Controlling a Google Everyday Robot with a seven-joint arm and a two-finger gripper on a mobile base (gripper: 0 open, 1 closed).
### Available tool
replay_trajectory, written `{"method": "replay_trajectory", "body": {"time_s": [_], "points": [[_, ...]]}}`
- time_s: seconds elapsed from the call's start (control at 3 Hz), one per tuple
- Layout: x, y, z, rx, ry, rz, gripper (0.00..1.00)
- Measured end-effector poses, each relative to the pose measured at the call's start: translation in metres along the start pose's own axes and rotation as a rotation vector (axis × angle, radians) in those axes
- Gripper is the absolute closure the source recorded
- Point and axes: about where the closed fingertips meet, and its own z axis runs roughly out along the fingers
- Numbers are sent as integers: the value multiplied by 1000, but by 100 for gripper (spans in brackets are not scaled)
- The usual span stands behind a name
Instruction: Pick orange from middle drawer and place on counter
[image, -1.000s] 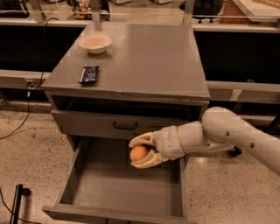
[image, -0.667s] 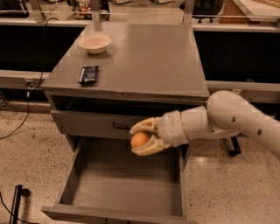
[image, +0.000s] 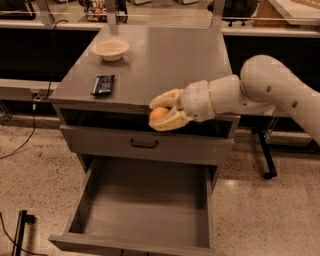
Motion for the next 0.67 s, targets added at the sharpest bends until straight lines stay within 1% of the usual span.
{"method": "replay_trajectory", "body": {"time_s": [0.33,0.67], "points": [[-21,-44,4,43,-29,33,100],[-34,-86,3,113,-70,71,100]]}}
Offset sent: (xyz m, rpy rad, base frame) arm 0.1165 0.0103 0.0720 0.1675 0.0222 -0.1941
